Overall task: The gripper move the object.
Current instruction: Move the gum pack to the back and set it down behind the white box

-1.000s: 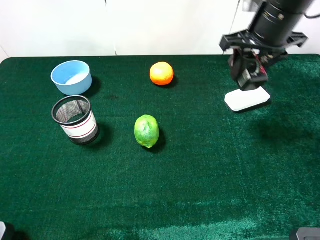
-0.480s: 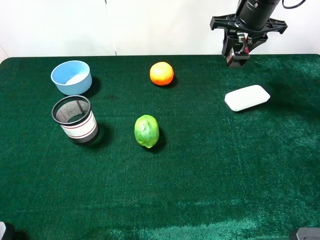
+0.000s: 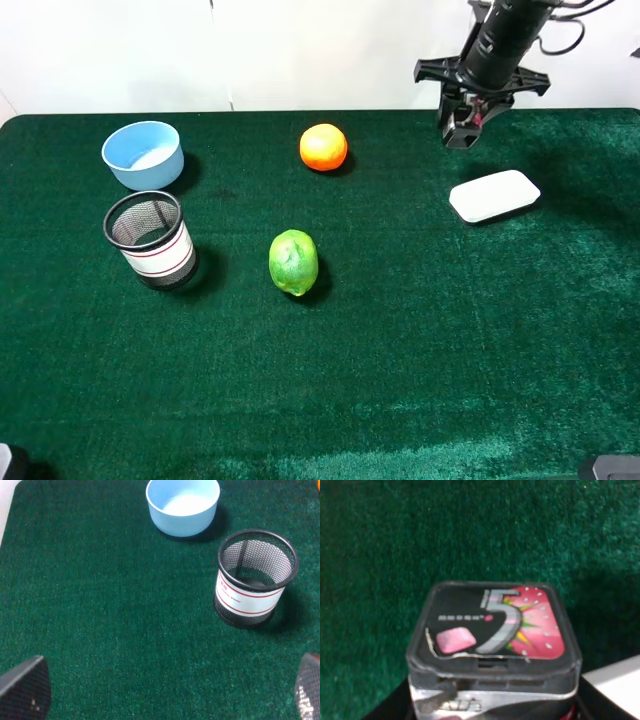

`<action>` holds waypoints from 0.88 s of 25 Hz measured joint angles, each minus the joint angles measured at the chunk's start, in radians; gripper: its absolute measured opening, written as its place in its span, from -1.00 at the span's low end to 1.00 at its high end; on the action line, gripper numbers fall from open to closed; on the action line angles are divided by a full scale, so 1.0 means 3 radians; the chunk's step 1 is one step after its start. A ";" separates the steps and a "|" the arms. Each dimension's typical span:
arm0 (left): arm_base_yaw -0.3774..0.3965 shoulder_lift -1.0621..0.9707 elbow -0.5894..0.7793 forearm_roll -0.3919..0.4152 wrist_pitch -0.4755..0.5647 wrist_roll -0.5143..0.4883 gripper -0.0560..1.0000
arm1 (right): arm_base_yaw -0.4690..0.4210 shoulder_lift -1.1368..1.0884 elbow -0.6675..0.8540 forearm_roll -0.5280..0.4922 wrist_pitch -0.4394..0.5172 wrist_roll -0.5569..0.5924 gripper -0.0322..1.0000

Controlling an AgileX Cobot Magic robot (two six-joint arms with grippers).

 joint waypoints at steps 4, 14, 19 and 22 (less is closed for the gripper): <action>0.0000 0.0000 0.0000 0.0000 0.0000 0.0000 0.99 | -0.0015 0.0101 -0.0015 -0.0054 -0.0113 0.0082 -0.29; 0.0000 0.0000 0.0000 0.0000 0.0000 0.0000 0.99 | -0.0156 0.0246 -0.0025 -0.0075 -0.0304 0.0134 -0.29; 0.0000 0.0000 0.0000 0.0000 0.0000 0.0000 0.99 | -0.0211 0.0246 -0.0025 -0.0141 -0.0304 0.0171 -0.29; 0.0000 0.0000 0.0000 0.0000 0.0000 0.0000 0.99 | -0.0221 0.0248 -0.0025 -0.0205 -0.0335 0.0180 -0.29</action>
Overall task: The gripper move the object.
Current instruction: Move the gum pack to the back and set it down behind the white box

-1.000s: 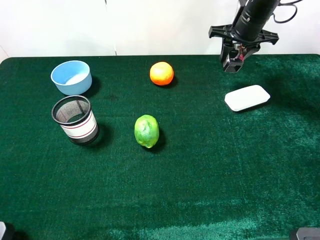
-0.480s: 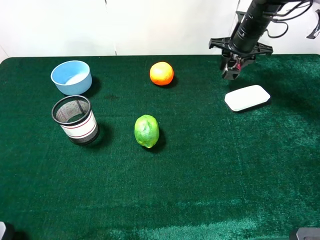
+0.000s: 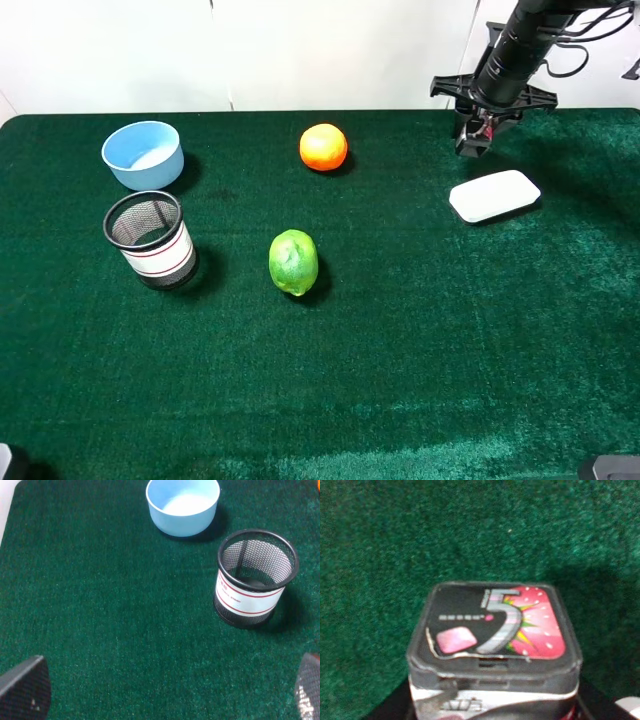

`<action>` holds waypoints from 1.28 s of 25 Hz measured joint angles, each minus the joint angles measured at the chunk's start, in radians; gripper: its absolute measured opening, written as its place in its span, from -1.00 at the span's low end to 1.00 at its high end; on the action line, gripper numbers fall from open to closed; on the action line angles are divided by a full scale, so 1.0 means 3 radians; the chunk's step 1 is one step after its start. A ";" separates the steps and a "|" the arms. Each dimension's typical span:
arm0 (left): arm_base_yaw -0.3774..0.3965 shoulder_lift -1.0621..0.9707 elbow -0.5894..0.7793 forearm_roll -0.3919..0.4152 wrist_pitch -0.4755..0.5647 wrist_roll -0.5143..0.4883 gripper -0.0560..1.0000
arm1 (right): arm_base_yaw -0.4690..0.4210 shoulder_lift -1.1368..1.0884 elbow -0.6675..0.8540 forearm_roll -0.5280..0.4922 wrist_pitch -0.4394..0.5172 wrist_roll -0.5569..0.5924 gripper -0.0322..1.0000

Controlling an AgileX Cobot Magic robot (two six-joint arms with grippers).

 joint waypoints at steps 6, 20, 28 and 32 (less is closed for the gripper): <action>0.0000 0.0000 0.0000 0.0000 0.0000 0.0000 0.99 | 0.0000 0.0000 0.0000 -0.0025 -0.0097 0.0003 -0.29; 0.0000 0.0000 0.0000 0.0000 0.0000 0.0000 0.99 | 0.0000 0.0155 -0.0003 -0.0032 -0.0124 0.0009 -0.29; 0.0000 0.0000 0.0000 0.0000 0.0000 0.0000 0.99 | 0.0000 0.0178 -0.0003 -0.0032 -0.0127 0.0010 -0.28; 0.0000 0.0000 0.0000 0.0000 0.0000 0.0000 0.99 | 0.0000 0.0178 -0.0003 -0.0032 -0.0124 0.0013 0.24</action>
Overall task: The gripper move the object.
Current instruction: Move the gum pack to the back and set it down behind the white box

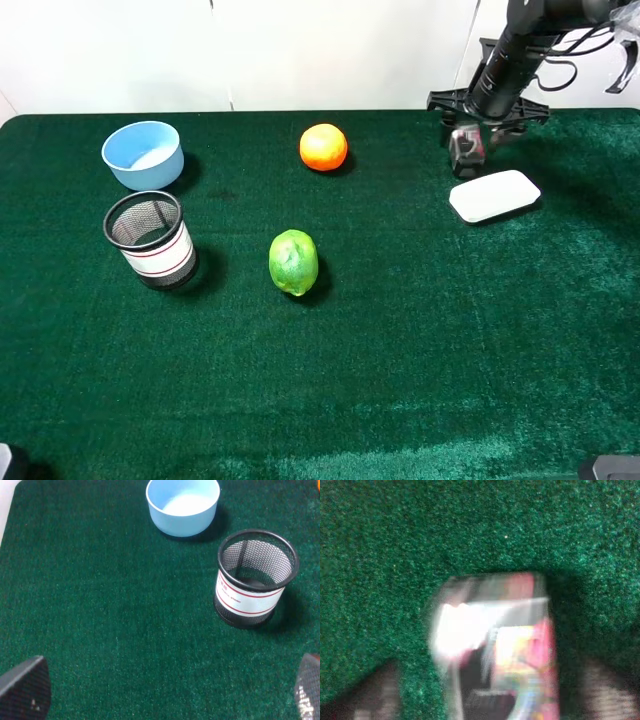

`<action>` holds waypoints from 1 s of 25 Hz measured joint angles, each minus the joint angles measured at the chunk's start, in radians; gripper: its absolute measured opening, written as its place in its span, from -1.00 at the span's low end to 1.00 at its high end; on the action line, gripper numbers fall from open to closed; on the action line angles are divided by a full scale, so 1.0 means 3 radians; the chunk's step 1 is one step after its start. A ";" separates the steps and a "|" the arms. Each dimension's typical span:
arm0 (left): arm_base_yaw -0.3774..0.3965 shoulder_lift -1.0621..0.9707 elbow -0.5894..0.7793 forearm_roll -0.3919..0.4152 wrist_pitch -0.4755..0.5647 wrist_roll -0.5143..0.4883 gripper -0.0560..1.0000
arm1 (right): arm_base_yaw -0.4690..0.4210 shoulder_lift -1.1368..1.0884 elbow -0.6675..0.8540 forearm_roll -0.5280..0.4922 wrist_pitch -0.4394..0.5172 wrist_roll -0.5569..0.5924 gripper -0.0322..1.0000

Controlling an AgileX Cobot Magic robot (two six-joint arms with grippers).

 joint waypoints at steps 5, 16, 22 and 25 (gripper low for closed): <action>0.0000 0.0000 0.0000 0.0000 0.0000 0.0000 0.99 | 0.0000 0.0000 -0.0005 0.0000 0.0014 0.0000 0.40; 0.0000 0.0000 0.0000 0.0000 0.0000 0.0000 0.99 | 0.0000 -0.0007 -0.0402 0.0000 0.0556 -0.0003 0.40; 0.0000 0.0000 0.0000 0.0000 0.0000 0.0000 0.99 | 0.0000 -0.0007 -0.0685 0.0000 0.1188 -0.0038 0.40; 0.0000 0.0000 0.0000 0.0000 0.0000 0.0000 0.99 | 0.0000 -0.0017 -0.0701 0.0035 0.1297 -0.0077 0.40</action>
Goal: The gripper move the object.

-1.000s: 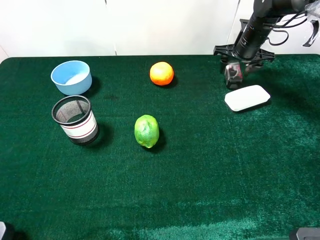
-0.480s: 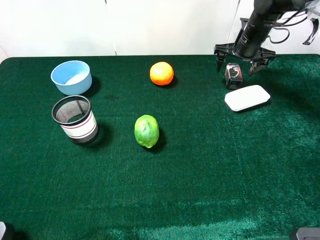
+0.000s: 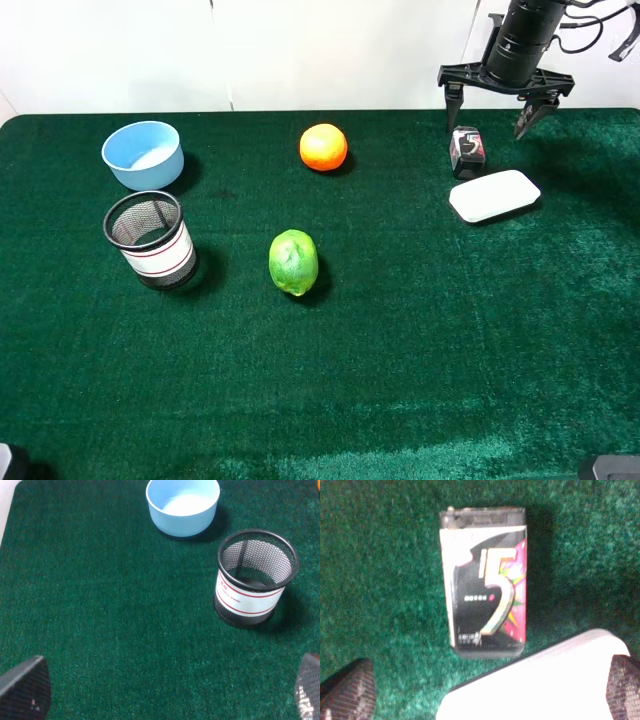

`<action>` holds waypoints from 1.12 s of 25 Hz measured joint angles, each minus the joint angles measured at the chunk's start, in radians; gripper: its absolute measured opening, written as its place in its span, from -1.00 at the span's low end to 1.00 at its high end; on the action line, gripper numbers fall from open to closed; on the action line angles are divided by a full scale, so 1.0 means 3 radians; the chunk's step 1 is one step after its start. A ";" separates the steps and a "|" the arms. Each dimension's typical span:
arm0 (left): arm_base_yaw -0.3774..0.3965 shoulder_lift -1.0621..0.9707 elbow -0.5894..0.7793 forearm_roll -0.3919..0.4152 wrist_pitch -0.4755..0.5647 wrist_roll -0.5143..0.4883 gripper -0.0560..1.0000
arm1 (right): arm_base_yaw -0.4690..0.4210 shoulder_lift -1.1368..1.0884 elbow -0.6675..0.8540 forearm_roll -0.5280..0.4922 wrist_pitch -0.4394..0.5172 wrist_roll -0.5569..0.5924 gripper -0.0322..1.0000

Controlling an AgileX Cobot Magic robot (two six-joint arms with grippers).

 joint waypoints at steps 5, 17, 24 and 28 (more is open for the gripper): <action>0.0000 0.0000 0.0000 0.0000 0.0000 0.0000 0.99 | 0.0000 -0.0200 0.0000 0.0113 0.0010 0.0000 0.40; 0.0000 0.0000 0.0000 0.0000 0.0000 0.0000 0.99 | 0.0359 -0.1149 0.0240 0.0116 0.0017 -0.0003 0.40; 0.0000 0.0000 0.0000 0.0000 0.0000 0.0000 0.99 | 0.0543 -0.1871 0.1056 -0.0023 0.0020 -0.0003 0.40; 0.0000 0.0000 0.0000 0.0000 0.0000 0.0000 0.99 | 0.0568 -0.2379 0.1477 -0.0054 0.0020 0.0000 0.40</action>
